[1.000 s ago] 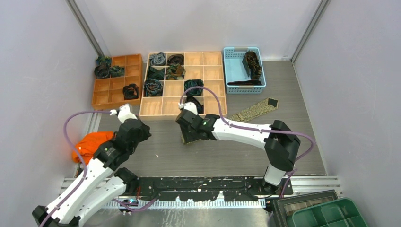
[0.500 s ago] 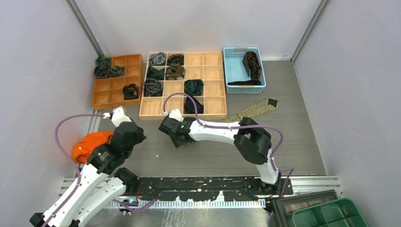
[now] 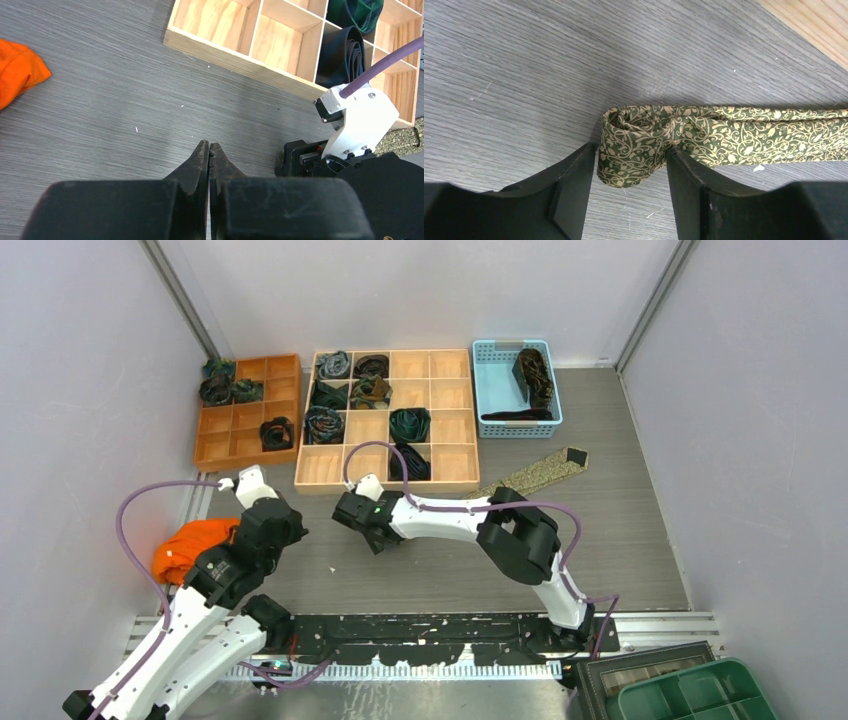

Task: Roll the ties
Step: Roll the tie at the center of the board.

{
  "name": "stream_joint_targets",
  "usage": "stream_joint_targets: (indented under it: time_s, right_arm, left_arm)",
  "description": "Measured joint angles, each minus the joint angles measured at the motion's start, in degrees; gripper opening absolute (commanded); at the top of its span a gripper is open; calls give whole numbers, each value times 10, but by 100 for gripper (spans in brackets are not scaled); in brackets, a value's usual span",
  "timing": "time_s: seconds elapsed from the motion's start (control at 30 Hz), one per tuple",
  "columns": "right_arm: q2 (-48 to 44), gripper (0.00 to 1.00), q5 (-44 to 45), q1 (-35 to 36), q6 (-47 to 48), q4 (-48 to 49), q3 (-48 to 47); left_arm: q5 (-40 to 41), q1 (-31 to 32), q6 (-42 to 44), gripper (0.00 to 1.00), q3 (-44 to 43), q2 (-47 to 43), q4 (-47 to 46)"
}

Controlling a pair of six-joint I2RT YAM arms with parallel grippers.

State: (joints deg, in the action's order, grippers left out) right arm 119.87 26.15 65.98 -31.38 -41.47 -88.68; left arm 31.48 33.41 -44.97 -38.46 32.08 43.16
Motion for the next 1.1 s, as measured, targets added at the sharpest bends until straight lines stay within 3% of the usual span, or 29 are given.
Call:
stream_joint_targets:
  time_s: [0.4,0.63,1.1]
  right_arm:
    - [13,27,5,-20,-9,-14,-20]
    - [-13,25,-56,-26,-13,36,9]
    - [-102,25,-364,-68,-140,339,189]
  left_arm:
    - [-6,0,7,0,0,1,-2]
    - [-5,0,25,0,-5,-22,3]
    - [-14,0,52,0,-48,-1,0]
